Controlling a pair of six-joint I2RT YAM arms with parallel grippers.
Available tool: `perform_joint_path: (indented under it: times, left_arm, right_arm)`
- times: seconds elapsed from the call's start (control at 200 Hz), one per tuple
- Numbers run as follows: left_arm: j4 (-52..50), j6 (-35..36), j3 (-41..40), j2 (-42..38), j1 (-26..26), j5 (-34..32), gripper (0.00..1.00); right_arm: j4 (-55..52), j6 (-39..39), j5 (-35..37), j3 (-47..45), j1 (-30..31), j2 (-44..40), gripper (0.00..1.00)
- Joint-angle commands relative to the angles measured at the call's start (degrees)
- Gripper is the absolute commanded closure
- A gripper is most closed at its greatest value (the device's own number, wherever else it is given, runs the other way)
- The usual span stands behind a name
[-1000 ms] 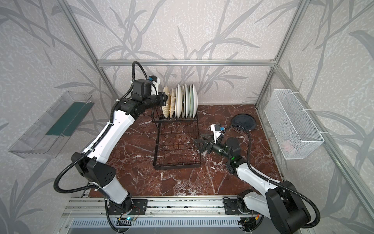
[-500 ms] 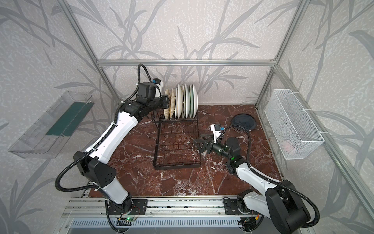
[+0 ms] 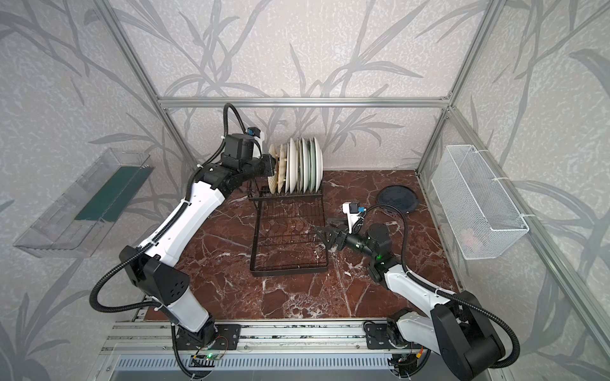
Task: Load plates into a dish rack
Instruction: Place the plate on the dish rack.
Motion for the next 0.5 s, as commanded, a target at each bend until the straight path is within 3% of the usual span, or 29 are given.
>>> perform_joint_path:
  times: [0.0,0.495]
  left_arm:
    - [0.5,-0.6,-0.5,-2.0,-0.1,-0.4,0.75]
    - [0.2,-1.8,1.6,-5.1,0.1,1.0,0.62]
  right_arm:
    - [2.4,0.1,-1.0,0.9,0.3,0.2,0.01]
    - [1.2,-0.3,-0.7,1.1,0.2,-0.3,0.01]
